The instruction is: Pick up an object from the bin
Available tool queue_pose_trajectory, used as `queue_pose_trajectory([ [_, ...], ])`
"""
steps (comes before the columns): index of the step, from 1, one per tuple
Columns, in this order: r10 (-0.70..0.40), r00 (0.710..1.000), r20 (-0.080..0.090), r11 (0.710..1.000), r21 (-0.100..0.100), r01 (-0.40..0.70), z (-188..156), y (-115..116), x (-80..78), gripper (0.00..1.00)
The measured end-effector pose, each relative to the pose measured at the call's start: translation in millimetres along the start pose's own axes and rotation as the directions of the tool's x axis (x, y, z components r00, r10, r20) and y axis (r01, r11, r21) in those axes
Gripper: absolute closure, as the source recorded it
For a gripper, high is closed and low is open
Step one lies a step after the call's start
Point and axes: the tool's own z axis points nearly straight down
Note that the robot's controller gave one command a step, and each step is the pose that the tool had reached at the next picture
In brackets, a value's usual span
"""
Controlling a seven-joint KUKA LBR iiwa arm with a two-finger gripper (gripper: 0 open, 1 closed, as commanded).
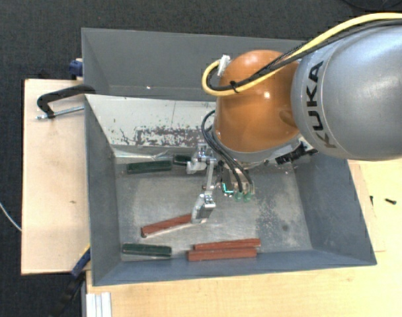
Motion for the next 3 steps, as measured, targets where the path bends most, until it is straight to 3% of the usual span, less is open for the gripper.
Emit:
queue_pose_trajectory([
  [1, 0.002, 1.0, 0.009, 1.0, -0.002, -0.002, -5, -1, -1.8, 0.0],
  [2, -0.02, 1.0, 0.014, 1.0, -0.002, 0.02, 50, -4, -0.5, 0.0],
  [3, -0.13, 0.991, 0.011, 0.991, -0.001, 0.13, 134, -6, -10.3, 1.0],
])
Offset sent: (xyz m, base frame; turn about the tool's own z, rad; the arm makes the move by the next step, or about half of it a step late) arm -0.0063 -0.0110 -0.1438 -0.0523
